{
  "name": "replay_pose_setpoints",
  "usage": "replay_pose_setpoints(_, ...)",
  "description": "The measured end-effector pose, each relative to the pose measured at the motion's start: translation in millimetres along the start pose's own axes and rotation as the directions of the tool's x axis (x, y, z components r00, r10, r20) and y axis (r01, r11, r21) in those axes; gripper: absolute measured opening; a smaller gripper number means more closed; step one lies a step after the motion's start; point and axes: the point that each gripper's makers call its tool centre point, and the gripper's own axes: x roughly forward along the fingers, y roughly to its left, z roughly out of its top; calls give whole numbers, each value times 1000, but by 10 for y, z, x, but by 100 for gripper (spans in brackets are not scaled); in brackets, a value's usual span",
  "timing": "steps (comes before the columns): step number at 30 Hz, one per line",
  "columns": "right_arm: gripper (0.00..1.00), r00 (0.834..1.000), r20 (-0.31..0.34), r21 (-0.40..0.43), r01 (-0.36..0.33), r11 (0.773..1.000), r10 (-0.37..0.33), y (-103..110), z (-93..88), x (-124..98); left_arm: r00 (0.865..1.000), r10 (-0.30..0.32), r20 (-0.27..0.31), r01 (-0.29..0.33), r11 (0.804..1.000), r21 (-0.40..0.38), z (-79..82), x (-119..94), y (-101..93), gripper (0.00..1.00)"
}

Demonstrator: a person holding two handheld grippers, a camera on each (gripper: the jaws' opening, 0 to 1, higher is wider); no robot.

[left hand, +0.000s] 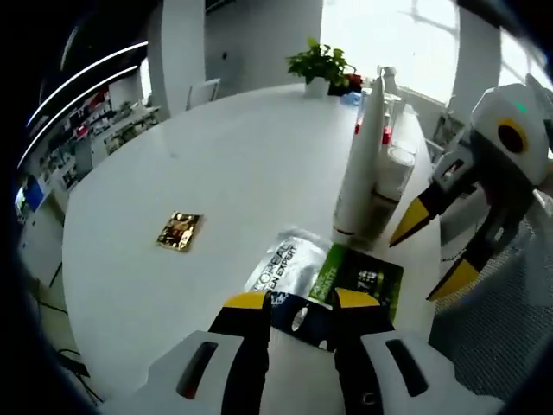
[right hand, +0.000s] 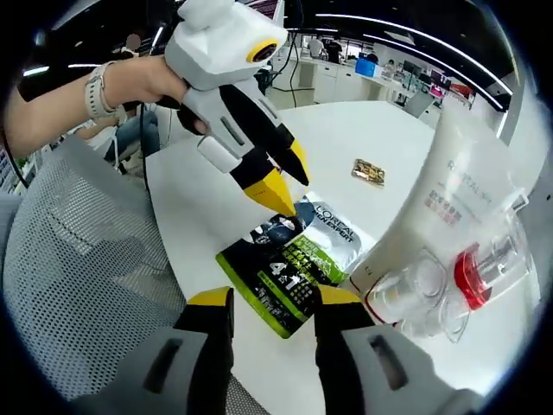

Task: Arrange the skincare products in the storage area until every visible bottle or jar stands upright without overlapping.

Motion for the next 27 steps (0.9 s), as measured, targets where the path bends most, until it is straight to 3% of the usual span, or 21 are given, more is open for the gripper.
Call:
replay_pose_setpoints(21,37,993,116,-11,1,1000,0,26,329,-460,997,60,52,-59,998,-22,117,-471,-183,35)
replay_pose_setpoints(27,38,990,140,-12,29,1000,-27,-28,384,-591,995,75,68,-73,997,-31,150,-583,-224,40)
